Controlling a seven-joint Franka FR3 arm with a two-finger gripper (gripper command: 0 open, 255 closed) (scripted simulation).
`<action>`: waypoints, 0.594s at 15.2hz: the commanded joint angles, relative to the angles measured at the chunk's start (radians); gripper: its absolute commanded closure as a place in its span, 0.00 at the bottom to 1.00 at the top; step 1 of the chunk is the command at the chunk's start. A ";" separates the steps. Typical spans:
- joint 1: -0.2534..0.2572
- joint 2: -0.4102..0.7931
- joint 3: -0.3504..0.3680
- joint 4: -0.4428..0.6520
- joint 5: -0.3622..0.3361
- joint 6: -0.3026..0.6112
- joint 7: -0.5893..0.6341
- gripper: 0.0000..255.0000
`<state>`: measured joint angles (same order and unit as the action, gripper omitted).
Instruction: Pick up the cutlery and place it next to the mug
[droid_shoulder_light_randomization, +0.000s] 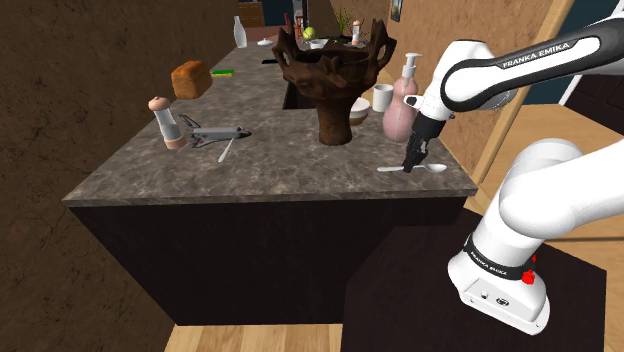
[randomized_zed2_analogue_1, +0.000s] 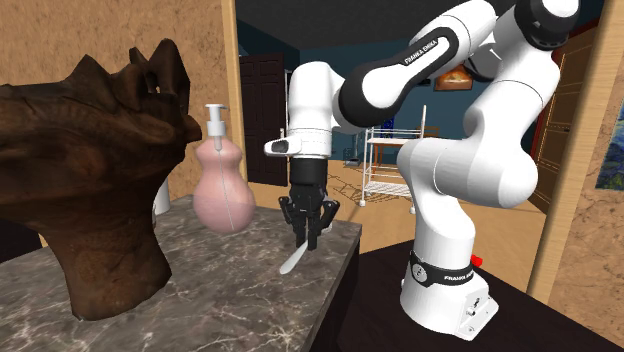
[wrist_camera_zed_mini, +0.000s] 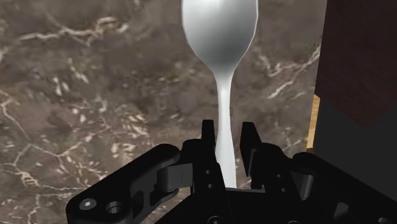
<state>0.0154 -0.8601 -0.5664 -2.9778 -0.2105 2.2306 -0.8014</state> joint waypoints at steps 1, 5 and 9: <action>0.000 -0.024 0.016 0.018 0.008 -0.040 0.009 1.00; 0.002 -0.061 0.041 0.054 0.023 -0.111 0.023 1.00; 0.007 -0.089 0.065 0.094 0.038 -0.177 0.036 1.00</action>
<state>0.0214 -0.9423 -0.5069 -2.8972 -0.1765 2.0736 -0.7676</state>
